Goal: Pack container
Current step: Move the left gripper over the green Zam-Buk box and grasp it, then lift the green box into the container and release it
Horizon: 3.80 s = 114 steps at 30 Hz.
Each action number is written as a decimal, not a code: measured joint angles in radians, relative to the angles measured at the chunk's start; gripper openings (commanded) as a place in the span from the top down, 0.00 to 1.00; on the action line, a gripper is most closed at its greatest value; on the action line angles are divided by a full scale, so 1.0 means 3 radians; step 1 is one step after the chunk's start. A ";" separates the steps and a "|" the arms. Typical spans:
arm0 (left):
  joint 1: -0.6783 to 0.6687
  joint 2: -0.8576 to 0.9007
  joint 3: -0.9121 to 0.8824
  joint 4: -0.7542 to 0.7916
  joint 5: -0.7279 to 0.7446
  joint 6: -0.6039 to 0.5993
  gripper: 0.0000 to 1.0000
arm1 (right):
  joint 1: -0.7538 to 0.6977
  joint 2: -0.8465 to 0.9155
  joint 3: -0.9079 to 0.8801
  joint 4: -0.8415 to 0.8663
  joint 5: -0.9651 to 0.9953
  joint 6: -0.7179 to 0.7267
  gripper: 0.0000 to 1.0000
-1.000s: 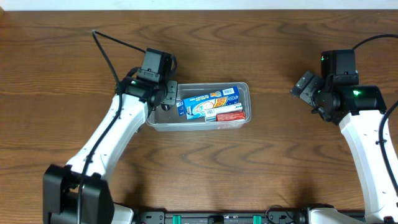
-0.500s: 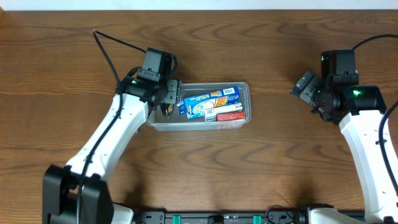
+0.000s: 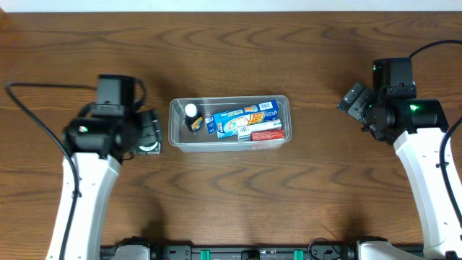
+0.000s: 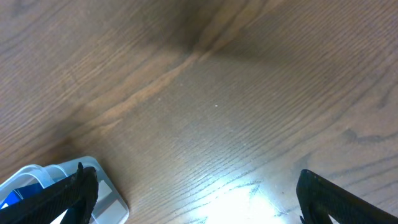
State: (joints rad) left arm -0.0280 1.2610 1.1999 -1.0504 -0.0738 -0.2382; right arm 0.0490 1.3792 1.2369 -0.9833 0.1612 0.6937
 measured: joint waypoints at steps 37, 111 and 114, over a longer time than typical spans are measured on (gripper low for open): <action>0.0595 0.2113 -0.0112 0.0973 0.0787 0.1169 0.21 | 0.0000 0.0000 0.0000 0.0000 0.0000 0.0000 0.01; 0.0591 0.2093 0.0518 -0.0440 0.0787 0.0930 0.54 | 0.0000 0.0000 0.0000 0.0000 0.0000 0.0000 0.01; 0.0591 0.1799 0.0635 -0.0528 0.0787 0.0918 0.53 | 0.0000 0.0000 -0.0001 0.0000 0.0000 0.0000 0.01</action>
State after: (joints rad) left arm 0.1493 1.8008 1.3903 -1.2087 0.1623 0.0372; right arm 0.0490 1.3792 1.2366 -0.9833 0.1612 0.6937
